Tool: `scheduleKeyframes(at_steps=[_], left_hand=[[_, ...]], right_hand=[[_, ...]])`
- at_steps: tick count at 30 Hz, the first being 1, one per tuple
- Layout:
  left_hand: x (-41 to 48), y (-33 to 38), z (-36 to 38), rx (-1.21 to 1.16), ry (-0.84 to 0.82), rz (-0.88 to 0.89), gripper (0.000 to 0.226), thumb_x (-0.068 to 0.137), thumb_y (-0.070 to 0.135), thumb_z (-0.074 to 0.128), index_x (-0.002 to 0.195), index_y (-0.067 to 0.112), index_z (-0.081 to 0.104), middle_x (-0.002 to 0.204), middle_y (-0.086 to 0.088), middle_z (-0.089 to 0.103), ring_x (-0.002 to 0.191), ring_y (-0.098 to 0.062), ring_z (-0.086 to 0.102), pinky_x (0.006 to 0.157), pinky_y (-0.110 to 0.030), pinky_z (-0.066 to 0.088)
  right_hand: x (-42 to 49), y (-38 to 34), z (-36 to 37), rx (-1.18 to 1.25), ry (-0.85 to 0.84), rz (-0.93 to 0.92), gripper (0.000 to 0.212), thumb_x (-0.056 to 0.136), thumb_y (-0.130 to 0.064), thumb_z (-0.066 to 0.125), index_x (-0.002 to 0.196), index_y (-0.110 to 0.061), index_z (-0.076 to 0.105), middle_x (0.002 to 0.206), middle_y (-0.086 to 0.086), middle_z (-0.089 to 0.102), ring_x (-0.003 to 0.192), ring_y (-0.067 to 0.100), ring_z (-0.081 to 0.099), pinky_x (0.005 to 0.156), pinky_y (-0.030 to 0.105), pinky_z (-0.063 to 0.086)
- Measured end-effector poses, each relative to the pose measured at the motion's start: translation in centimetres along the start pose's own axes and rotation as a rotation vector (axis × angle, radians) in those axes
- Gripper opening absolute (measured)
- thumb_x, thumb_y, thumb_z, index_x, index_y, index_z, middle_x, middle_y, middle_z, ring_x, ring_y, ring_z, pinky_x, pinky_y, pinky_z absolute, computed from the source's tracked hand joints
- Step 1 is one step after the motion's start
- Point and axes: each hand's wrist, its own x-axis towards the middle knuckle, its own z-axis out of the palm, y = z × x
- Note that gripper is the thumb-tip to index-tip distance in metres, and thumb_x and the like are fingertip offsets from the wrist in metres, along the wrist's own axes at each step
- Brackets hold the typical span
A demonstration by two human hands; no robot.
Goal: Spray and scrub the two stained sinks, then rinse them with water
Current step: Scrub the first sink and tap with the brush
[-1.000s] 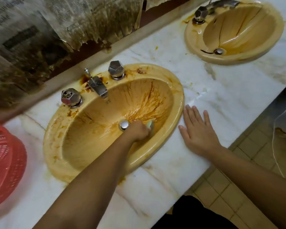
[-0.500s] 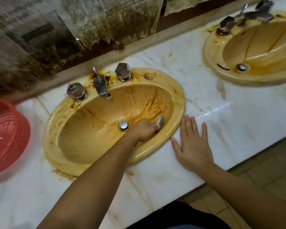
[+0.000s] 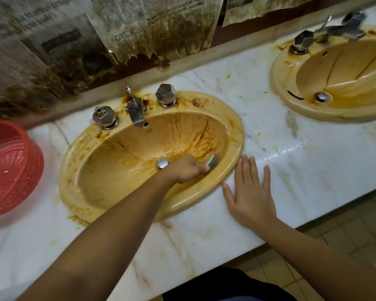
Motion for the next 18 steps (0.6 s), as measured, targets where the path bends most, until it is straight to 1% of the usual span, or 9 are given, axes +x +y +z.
scheduleKeyframes(at_steps=[2, 4, 5, 7, 9, 11, 13, 16, 18], left_hand=[[-0.2, -3.6, -0.5, 0.249, -0.005, -0.134, 0.045, 0.099, 0.046, 0.057, 0.087, 0.003, 0.067, 0.081, -0.009, 0.066, 0.076, -0.022, 0.058, 0.067, -0.033, 0.044], [-0.7, -6.3, -0.6, 0.459, 0.059, -0.284, 0.036, 0.1, 0.045, 0.051, 0.1, 0.009, 0.057, 0.102, -0.011, 0.069, 0.088, -0.026, 0.062, 0.071, -0.034, 0.047], [-0.8, -6.5, -0.5, 0.486, 0.085, -0.312, 0.033, 0.1, 0.043, 0.051, 0.107, 0.011, 0.054, 0.11, -0.011, 0.068, 0.093, -0.028, 0.063, 0.072, -0.034, 0.047], [-0.4, -4.6, 0.1, 0.432, 0.066, -0.221, 0.033, 0.102, 0.04, 0.05, 0.104, 0.008, 0.058, 0.105, -0.012, 0.066, 0.088, -0.027, 0.061, 0.07, -0.033, 0.045], [-0.1, -1.2, 1.2, 0.248, 0.064, -0.082, 0.041, 0.102, 0.043, 0.053, 0.089, 0.006, 0.066, 0.086, -0.01, 0.065, 0.079, -0.026, 0.061, 0.062, -0.032, 0.041], [-0.5, 1.1, 1.0, 0.049, 0.061, 0.018, 0.043, 0.098, 0.047, 0.058, 0.085, 0.009, 0.072, 0.075, -0.006, 0.064, 0.073, -0.024, 0.061, 0.059, -0.032, 0.039], [-1.1, 0.3, -0.2, 0.008, -0.013, 0.062, 0.042, 0.097, 0.047, 0.061, 0.077, 0.013, 0.071, 0.066, -0.001, 0.059, 0.063, -0.019, 0.054, 0.059, -0.031, 0.036], [-1.8, -5.2, -1.5, 0.311, -0.086, -0.017, 0.046, 0.103, 0.044, 0.053, 0.072, 0.012, 0.06, 0.072, -0.005, 0.058, 0.064, -0.018, 0.049, 0.055, -0.03, 0.034], [-1.8, -8.9, -1.9, 0.542, -0.013, -0.14, 0.043, 0.105, 0.042, 0.047, 0.078, 0.01, 0.058, 0.087, -0.011, 0.064, 0.072, -0.021, 0.052, 0.058, -0.031, 0.036]], right_hand=[[0.0, 0.0, 0.1, 0.001, 0.012, -0.003, 0.082, 0.105, -0.06, 0.013, 0.162, -0.002, 0.002, 0.172, 0.014, -0.001, 0.159, 0.026, -0.008, 0.125, 0.061, 0.002], [0.0, 0.0, 0.1, 0.011, 0.019, 0.005, 0.081, 0.106, -0.058, 0.014, 0.162, -0.002, 0.002, 0.172, 0.013, -0.001, 0.159, 0.026, -0.008, 0.125, 0.061, 0.002], [0.0, 0.0, 0.1, 0.017, 0.02, 0.008, 0.08, 0.106, -0.057, 0.014, 0.162, -0.002, 0.001, 0.172, 0.013, -0.002, 0.159, 0.025, -0.008, 0.125, 0.061, 0.003], [0.0, 0.1, 0.1, 0.036, 0.025, 0.012, 0.078, 0.106, -0.055, 0.015, 0.163, -0.004, -0.003, 0.172, 0.011, -0.005, 0.159, 0.024, -0.009, 0.125, 0.061, 0.004], [-0.1, 0.0, 0.0, 0.043, 0.032, 0.0, 0.077, 0.106, -0.052, 0.017, 0.163, -0.007, -0.007, 0.172, 0.01, -0.005, 0.159, 0.025, -0.007, 0.125, 0.061, 0.005], [-0.1, -0.1, -0.1, 0.04, 0.043, -0.004, 0.075, 0.106, -0.05, 0.018, 0.163, -0.01, -0.008, 0.173, 0.009, -0.003, 0.159, 0.026, -0.005, 0.125, 0.062, 0.006], [-0.2, -0.2, 0.0, 0.045, 0.032, -0.004, 0.073, 0.106, -0.049, 0.017, 0.164, -0.012, -0.009, 0.173, 0.008, -0.003, 0.159, 0.025, -0.006, 0.125, 0.061, 0.005], [0.0, -0.3, 0.0, 0.094, 0.014, 0.024, 0.069, 0.106, -0.047, 0.01, 0.163, -0.015, -0.011, 0.173, 0.004, -0.004, 0.158, 0.019, -0.013, 0.126, 0.058, -0.001], [0.2, -0.8, -0.1, 0.189, 0.009, 0.071, 0.068, 0.105, -0.049, 0.004, 0.163, -0.015, -0.009, 0.173, 0.0, -0.005, 0.157, 0.014, -0.017, 0.126, 0.055, -0.007]])
